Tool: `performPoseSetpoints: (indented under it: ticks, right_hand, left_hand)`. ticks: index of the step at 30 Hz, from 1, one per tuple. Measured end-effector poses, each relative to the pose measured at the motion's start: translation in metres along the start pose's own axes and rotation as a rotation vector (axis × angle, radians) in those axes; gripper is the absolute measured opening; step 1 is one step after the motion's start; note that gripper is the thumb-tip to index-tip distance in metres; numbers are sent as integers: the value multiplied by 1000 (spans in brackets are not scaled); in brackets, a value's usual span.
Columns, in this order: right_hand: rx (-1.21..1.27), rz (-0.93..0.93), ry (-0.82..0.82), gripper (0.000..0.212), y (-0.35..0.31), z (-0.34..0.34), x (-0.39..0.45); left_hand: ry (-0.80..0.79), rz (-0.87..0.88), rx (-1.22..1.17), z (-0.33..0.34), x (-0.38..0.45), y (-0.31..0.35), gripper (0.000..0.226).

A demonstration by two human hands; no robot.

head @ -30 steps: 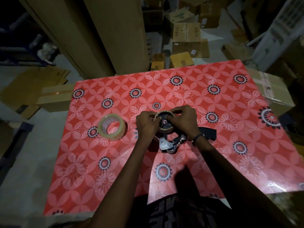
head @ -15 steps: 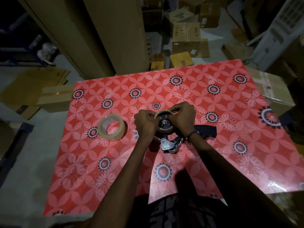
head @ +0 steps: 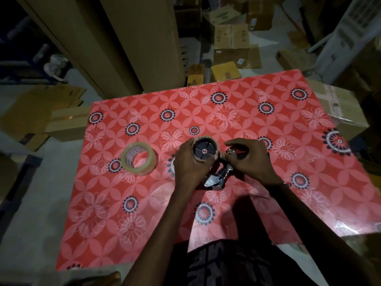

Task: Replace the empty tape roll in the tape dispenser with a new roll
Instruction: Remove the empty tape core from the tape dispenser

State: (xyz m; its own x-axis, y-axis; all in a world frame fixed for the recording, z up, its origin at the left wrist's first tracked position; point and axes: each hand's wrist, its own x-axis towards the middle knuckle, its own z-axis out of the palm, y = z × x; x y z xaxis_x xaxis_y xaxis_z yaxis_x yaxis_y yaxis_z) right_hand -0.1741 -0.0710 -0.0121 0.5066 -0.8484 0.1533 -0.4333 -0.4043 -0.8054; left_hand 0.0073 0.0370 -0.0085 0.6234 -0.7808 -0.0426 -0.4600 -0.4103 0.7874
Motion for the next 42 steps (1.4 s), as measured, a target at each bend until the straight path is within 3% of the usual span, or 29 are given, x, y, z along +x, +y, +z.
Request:
performPoseSetpoints:
  ticks: [4,9,20,30,42]
  right_hand:
    - [-23,-98,-20,31,12,-10,-9]
    - [8,-177,-163,40,19,-27,-5]
    - [-5,-215,-166,34,28,-24,-5]
    - [23,-180,-145,35,33,-23,-2]
    - [10,-160,-122,35,30,-23,-2]
  left_hand:
    - [120,-33,147,19,-10,3,89]
    - [236,-123,233,33,-17,19,93]
    - [434,-106,259,49,-19,18,82]
    - [441,-180,220,50,-19,21,77]
    - [431,-144,189,49,-15,18,75]
